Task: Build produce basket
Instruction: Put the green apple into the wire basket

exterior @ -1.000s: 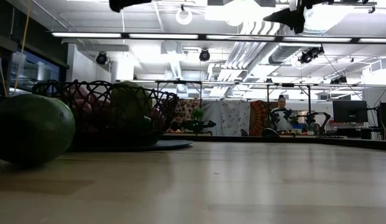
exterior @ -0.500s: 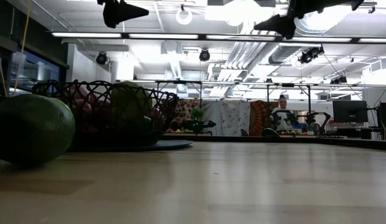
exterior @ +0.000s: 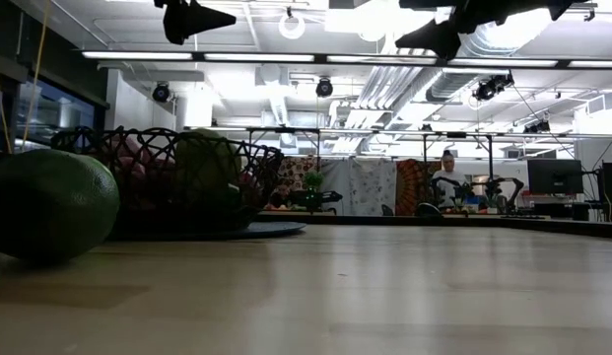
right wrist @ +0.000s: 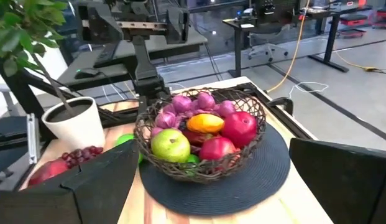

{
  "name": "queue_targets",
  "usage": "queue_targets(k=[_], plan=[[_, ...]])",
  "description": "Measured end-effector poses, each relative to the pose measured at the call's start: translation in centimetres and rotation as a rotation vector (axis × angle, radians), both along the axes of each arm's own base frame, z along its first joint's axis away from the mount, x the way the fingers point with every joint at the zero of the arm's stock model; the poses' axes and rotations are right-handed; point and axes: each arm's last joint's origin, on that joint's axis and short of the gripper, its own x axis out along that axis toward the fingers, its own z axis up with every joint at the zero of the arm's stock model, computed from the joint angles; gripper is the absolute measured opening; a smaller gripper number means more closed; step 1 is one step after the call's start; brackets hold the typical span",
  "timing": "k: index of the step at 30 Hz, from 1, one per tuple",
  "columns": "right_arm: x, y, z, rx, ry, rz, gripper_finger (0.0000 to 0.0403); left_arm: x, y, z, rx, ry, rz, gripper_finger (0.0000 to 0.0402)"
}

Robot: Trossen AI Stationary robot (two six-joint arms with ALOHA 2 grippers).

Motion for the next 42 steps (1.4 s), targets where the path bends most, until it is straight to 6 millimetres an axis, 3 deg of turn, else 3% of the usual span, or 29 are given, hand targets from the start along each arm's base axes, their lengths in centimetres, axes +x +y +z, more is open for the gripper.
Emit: queue_targets(k=[5, 11, 16, 22, 26, 30, 36, 42], plan=[[0.0, 0.0, 0.0, 0.033, 0.0, -0.003, 0.0397, 0.2, 0.0, 0.5, -0.14, 0.033, 0.003, 0.04], [0.0, 0.0, -0.2, 0.066, 0.014, -0.008, 0.0397, 0.9, -1.0, 1.4, -0.464, 0.321, 0.071, 0.04], [-0.1, 0.0, -0.4, 0.093, 0.031, -0.013, 0.0397, 1.2, -3.8, 0.6, -0.755, 0.603, 0.172, 0.04], [-0.1, 0.0, -0.5, 0.117, 0.037, -0.019, 0.0397, 1.9, -8.7, -1.9, -0.989, 0.793, 0.285, 0.04], [-0.1, 0.0, -0.5, 0.124, 0.039, -0.021, 0.0397, 2.6, -11.8, -3.9, -1.038, 0.874, 0.363, 0.04], [-0.1, 0.0, -0.6, 0.124, 0.042, -0.021, 0.0397, 3.3, -13.4, -6.1, -1.0, 0.985, 0.448, 0.04], [-0.1, 0.0, -0.6, 0.118, 0.044, -0.021, 0.0397, 4.8, -13.4, -8.5, -0.906, 1.056, 0.505, 0.04], [-0.1, 0.0, -0.6, 0.118, 0.044, -0.021, 0.0397, 5.7, -12.3, -9.4, -0.896, 1.073, 0.556, 0.04]])
